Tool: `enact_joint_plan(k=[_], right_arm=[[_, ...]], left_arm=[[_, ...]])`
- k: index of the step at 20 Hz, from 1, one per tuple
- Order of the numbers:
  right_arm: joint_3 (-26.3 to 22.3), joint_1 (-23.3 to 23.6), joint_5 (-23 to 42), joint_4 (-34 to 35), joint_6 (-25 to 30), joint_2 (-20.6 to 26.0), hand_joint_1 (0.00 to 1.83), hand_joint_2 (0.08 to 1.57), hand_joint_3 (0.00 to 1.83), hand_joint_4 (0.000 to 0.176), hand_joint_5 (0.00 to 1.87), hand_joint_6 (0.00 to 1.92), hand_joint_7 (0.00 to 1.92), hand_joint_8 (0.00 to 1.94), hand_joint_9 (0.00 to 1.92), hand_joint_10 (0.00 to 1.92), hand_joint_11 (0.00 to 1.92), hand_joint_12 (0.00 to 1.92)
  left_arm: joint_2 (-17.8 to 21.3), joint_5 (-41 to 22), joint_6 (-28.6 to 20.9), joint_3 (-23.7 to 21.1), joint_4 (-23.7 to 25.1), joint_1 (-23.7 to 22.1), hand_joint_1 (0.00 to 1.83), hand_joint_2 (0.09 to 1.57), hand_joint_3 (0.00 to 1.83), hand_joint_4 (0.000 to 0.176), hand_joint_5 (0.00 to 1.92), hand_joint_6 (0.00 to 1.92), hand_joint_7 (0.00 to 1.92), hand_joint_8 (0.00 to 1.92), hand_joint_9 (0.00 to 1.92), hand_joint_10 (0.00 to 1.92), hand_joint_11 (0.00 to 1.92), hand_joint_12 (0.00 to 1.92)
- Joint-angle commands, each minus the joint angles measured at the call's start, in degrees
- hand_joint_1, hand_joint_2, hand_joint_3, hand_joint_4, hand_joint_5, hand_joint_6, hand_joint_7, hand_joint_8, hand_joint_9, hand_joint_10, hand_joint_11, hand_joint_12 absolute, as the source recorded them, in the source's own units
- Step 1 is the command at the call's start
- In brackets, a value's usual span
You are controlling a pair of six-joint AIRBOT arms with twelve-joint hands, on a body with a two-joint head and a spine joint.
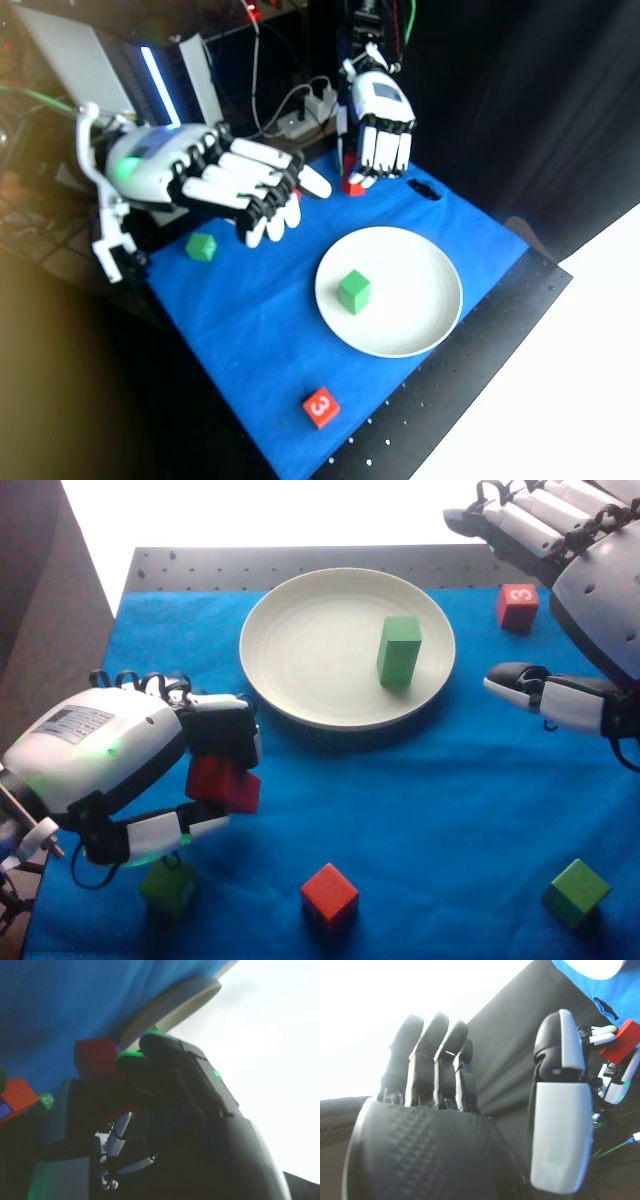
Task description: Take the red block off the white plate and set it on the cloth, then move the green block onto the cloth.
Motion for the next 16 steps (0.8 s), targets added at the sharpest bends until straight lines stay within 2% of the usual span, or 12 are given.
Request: enact_joint_plan(k=[1, 3, 6, 7, 8, 9, 10, 11, 12, 13, 14, 16], right_arm=[[-0.1, 0.8, -6.6, -2.3, -0.1, 0.1, 1.11, 0.92, 0.00, 0.000, 0.22, 0.36, 0.31, 1.16, 0.24, 1.34, 0.04, 1.88], [-0.1, 0.8, -6.6, -2.3, -0.1, 0.1, 1.15, 0.91, 0.00, 0.000, 0.24, 0.37, 0.28, 1.28, 0.25, 1.48, 0.09, 1.92], [-0.1, 0.8, -6.6, -2.2, -0.1, 0.1, 1.13, 0.91, 0.00, 0.000, 0.23, 0.38, 0.28, 1.25, 0.23, 1.44, 0.06, 1.91], [-0.1, 0.8, -6.6, -2.2, -0.1, 0.1, 1.12, 0.92, 0.00, 0.000, 0.24, 0.38, 0.29, 1.20, 0.24, 1.41, 0.07, 1.91], [-0.1, 0.8, -6.6, -2.1, -0.1, 0.1, 1.11, 0.92, 0.00, 0.000, 0.25, 0.38, 0.31, 1.21, 0.27, 1.42, 0.13, 1.89], [-0.1, 0.8, -6.6, -2.1, -0.1, 0.1, 1.13, 0.91, 0.00, 0.000, 0.26, 0.43, 0.31, 1.26, 0.28, 1.46, 0.13, 1.90], [-0.1, 0.8, -6.6, -2.1, -0.1, 0.1, 1.13, 0.90, 0.00, 0.000, 0.26, 0.45, 0.31, 1.28, 0.29, 1.47, 0.15, 1.90], [-0.1, 0.8, -6.6, -2.1, -0.1, 0.1, 1.13, 0.90, 0.00, 0.000, 0.27, 0.50, 0.32, 1.23, 0.29, 1.44, 0.14, 1.88], [0.0, 0.8, -6.6, -2.1, -0.1, 0.1, 1.14, 0.89, 0.00, 0.000, 0.29, 0.51, 0.34, 1.20, 0.32, 1.42, 0.16, 1.86], [0.1, 0.8, -6.6, -2.1, -0.1, 0.1, 1.14, 0.89, 0.00, 0.000, 0.31, 0.51, 0.34, 1.18, 0.32, 1.40, 0.16, 1.84], [0.4, 0.8, -6.5, -2.1, -0.1, 0.1, 1.14, 0.89, 0.00, 0.000, 0.35, 0.54, 0.34, 1.15, 0.33, 1.39, 0.18, 1.81], [0.9, 0.8, -6.3, -2.1, -0.1, 0.1, 1.13, 0.89, 0.00, 0.000, 0.47, 0.60, 0.42, 0.85, 0.34, 1.10, 0.12, 1.69]], left_arm=[[-0.4, -6.3, -0.2, 0.1, 1.1, -0.3, 0.91, 1.11, 0.00, 0.000, 0.55, 0.52, 0.57, 0.37, 0.40, 0.63, 0.01, 1.38], [-0.7, -6.2, -0.2, 0.5, 0.2, -0.2, 0.77, 1.09, 0.00, 0.000, 0.54, 0.23, 0.50, 0.08, 0.32, 0.44, 0.00, 1.25], [-0.6, -6.5, -0.2, 0.8, -1.1, 0.1, 0.70, 1.03, 0.00, 0.080, 0.45, 0.08, 0.34, 0.00, 0.19, 0.35, 0.00, 1.10], [-0.6, -6.8, -0.2, 0.8, -1.4, 0.2, 0.72, 1.00, 0.00, 0.064, 0.42, 0.05, 0.30, 0.00, 0.16, 0.32, 0.00, 1.06], [-0.5, -7.2, -0.2, 0.8, -1.5, 0.2, 0.74, 0.99, 0.00, 0.070, 0.40, 0.03, 0.27, 0.00, 0.15, 0.31, 0.00, 1.06], [-0.4, -7.7, -0.2, 0.8, -1.6, 0.2, 0.70, 0.99, 0.00, 0.093, 0.35, 0.01, 0.24, 0.00, 0.15, 0.24, 0.00, 1.08], [-0.3, -8.5, -0.2, 0.8, -1.7, 0.2, 0.69, 0.98, 0.00, 0.127, 0.32, 0.00, 0.21, 0.00, 0.16, 0.18, 0.00, 1.06], [0.0, -9.4, -0.2, 0.8, -1.7, 0.2, 0.58, 1.01, 0.00, 0.132, 0.25, 0.00, 0.16, 0.00, 0.17, 0.11, 0.00, 1.04], [0.2, -10.1, -0.2, 0.8, -1.7, 0.2, 0.40, 1.03, 0.01, 0.124, 0.22, 0.00, 0.17, 0.00, 0.22, 0.10, 0.00, 1.12], [0.6, -11.1, -0.2, 0.8, -1.7, 0.2, 0.32, 1.05, 0.00, 0.116, 0.21, 0.00, 0.19, 0.00, 0.25, 0.08, 0.00, 1.13], [1.0, -12.4, -0.2, 0.8, -1.8, 0.1, 0.26, 1.08, 0.01, 0.118, 0.16, 0.00, 0.16, 0.00, 0.23, 0.05, 0.00, 1.01], [1.5, -13.8, -0.2, 1.1, -2.0, -0.7, 0.12, 1.15, 0.01, 0.099, 0.14, 0.00, 0.15, 0.00, 0.18, 0.01, 0.00, 0.68]])
